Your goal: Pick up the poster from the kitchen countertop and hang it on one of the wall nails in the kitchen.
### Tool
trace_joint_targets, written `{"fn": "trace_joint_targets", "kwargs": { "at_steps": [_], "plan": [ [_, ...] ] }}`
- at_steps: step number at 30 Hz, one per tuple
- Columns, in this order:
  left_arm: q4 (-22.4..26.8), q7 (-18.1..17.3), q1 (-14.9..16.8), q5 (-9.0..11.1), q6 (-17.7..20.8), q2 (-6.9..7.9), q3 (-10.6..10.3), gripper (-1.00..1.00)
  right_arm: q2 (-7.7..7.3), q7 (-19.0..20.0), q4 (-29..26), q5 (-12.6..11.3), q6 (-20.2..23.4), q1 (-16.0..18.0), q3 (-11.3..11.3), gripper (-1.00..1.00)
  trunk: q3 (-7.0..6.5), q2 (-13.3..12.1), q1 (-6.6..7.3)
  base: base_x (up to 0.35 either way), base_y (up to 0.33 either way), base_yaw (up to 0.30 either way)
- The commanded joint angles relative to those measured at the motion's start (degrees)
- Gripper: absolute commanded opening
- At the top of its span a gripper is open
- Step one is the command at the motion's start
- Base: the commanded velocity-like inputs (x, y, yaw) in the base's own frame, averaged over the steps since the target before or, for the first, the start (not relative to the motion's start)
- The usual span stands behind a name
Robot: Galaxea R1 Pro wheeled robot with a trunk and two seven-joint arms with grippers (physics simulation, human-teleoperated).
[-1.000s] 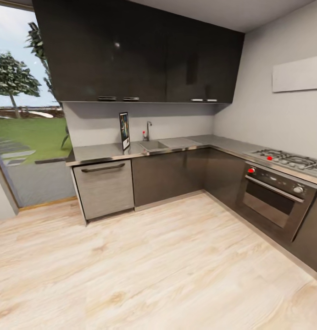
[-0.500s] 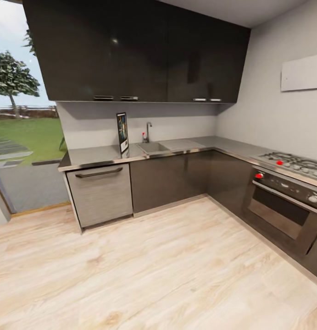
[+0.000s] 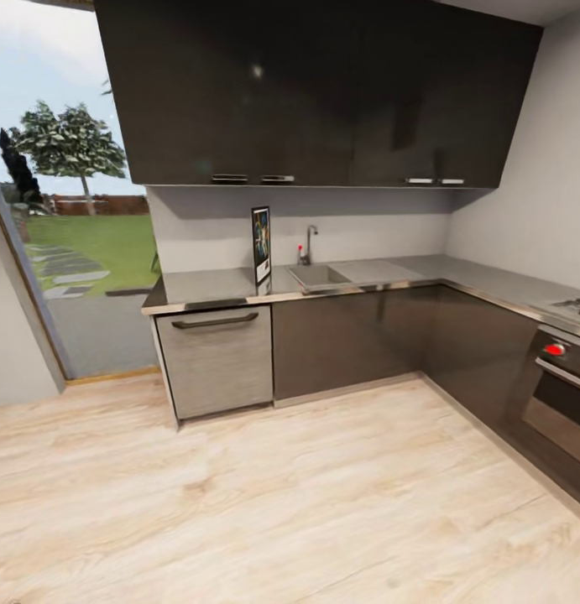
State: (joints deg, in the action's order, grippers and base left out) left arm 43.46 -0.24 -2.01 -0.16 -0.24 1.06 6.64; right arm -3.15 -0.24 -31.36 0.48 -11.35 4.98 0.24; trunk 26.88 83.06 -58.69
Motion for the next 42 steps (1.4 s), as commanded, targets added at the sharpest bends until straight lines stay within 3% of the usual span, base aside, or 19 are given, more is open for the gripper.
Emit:
{"fn": "trace_joint_targets", "kwargs": {
  "at_steps": [1, 7, 24, 42],
  "plan": [
    [0.0, 0.0, 0.0, 0.0, 0.0, -0.01, 0.0, 1.00, -0.01, 0.0, 0.0, 0.0, -0.2, 0.0, 0.0, 1.00, 0.05, 0.0, -0.04, 0.336, 0.000, 0.288],
    [0.0, 0.0, 0.0, 0.0, 0.0, -0.01, 0.0, 1.00, -0.03, 0.0, 0.1, 0.0, -0.2, 0.0, 0.0, 1.00, 0.05, 0.0, -0.04, 0.336, 0.000, 0.191],
    [0.0, 0.0, 0.0, 0.0, 0.0, -0.01, 0.0, 1.00, -0.10, 0.0, 0.2, 0.0, -0.2, 0.0, -0.1, 1.00, 0.05, 0.0, -0.04, 0.336, 0.000, 0.006],
    [0.0, 0.0, 0.0, 0.0, 0.0, -0.01, 0.1, 1.00, -0.10, 0.0, 0.1, 0.0, -0.2, 0.0, -0.1, 1.00, -0.41, 0.0, -0.04, 0.336, 0.000, -0.193]
  ]
}}
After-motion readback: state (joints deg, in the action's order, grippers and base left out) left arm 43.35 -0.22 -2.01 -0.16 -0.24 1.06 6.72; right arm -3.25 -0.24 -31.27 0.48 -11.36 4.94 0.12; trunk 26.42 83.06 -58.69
